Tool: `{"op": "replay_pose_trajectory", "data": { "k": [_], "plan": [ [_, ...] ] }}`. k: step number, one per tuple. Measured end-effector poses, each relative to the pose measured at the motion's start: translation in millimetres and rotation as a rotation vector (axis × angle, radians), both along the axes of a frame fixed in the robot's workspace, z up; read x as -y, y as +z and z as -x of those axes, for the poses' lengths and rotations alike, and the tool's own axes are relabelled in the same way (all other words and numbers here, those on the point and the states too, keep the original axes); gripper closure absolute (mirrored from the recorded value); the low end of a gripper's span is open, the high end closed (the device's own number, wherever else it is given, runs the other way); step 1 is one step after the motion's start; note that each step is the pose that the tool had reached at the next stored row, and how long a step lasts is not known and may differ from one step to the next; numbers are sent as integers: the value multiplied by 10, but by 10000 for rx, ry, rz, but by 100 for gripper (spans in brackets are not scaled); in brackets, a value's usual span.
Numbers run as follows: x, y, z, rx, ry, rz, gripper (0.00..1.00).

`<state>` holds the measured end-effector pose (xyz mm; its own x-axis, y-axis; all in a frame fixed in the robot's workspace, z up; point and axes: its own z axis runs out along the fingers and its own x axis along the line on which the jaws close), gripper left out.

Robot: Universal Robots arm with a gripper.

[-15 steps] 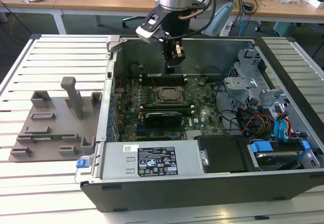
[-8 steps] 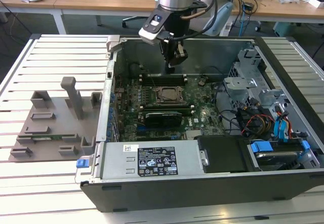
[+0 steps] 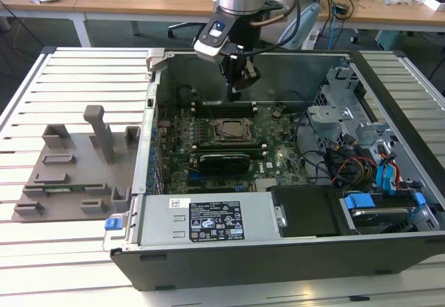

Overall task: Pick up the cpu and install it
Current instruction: 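Install the first cpu locking lever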

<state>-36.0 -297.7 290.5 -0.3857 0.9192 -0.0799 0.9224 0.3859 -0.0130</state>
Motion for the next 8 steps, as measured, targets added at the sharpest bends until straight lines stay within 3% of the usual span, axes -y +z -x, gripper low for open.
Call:
{"op": "replay_pose_trajectory", "data": {
  "k": [8],
  "plan": [
    [0,0,0,0,550,0,89]
  ]
}}
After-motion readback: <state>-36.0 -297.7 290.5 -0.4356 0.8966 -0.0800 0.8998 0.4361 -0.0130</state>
